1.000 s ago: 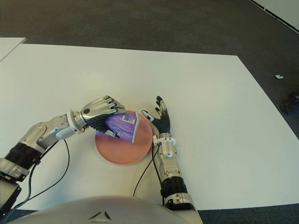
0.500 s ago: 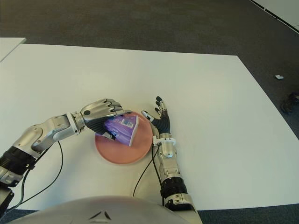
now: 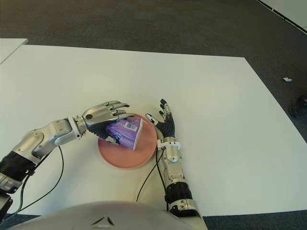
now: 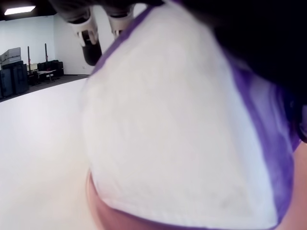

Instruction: Put the tissue paper into the plate.

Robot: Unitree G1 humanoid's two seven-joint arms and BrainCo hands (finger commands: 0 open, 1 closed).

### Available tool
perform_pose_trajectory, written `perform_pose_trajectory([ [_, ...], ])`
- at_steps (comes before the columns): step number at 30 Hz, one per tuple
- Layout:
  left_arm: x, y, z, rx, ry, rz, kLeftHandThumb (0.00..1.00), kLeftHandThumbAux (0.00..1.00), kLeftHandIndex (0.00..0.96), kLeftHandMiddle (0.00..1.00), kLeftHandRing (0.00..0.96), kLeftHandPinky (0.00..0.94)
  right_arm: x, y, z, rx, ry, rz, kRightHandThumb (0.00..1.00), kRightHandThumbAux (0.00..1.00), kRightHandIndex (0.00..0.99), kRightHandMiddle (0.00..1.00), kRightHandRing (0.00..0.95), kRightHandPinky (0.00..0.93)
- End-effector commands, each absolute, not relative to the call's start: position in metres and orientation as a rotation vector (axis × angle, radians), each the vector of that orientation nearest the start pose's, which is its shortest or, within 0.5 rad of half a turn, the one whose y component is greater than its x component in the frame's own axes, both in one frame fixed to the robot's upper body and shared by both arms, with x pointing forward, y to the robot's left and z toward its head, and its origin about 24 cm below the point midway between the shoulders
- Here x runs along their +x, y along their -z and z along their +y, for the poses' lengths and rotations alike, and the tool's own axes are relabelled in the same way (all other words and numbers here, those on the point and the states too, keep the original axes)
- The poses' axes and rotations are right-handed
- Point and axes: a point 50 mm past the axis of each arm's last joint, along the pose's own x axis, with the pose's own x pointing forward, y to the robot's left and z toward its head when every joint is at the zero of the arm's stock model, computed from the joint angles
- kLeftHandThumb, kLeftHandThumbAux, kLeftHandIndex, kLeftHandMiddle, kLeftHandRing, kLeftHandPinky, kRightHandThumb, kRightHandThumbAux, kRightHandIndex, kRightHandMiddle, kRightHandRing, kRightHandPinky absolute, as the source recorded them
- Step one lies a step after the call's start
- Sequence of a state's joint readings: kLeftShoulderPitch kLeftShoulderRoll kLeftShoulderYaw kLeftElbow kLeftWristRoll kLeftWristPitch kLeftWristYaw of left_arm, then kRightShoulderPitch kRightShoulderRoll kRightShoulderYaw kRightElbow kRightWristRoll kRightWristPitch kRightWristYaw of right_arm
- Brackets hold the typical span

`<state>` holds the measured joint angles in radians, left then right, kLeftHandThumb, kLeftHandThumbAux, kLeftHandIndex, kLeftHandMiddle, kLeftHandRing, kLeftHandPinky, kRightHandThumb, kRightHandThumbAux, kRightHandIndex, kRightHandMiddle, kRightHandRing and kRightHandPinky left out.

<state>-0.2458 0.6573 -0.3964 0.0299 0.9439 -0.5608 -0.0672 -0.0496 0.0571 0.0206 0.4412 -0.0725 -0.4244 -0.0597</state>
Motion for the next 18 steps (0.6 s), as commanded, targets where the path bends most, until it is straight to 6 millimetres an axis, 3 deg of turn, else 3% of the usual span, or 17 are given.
perform_pose_trajectory([
  [1, 0.2481, -0.0670, 0.1388, 1.572, 0.837, -0.599, 0.000, 0.324, 0.000, 0.000, 0.000, 0.000, 0.2310, 0.0341, -0.1282, 0.002, 0.006, 0.117, 0.053, 0.693, 0.001, 0.000, 0.000, 0.000],
  [18, 0.2500, -0.0757, 0.1447, 1.586, 0.807, -0.615, 0.001, 0.341, 0.000, 0.000, 0.000, 0.000, 0.2317, 0.0338, -0.1278, 0.001, -0.005, 0.113, 0.065, 0.685, 0.000, 0.000, 0.000, 0.000],
])
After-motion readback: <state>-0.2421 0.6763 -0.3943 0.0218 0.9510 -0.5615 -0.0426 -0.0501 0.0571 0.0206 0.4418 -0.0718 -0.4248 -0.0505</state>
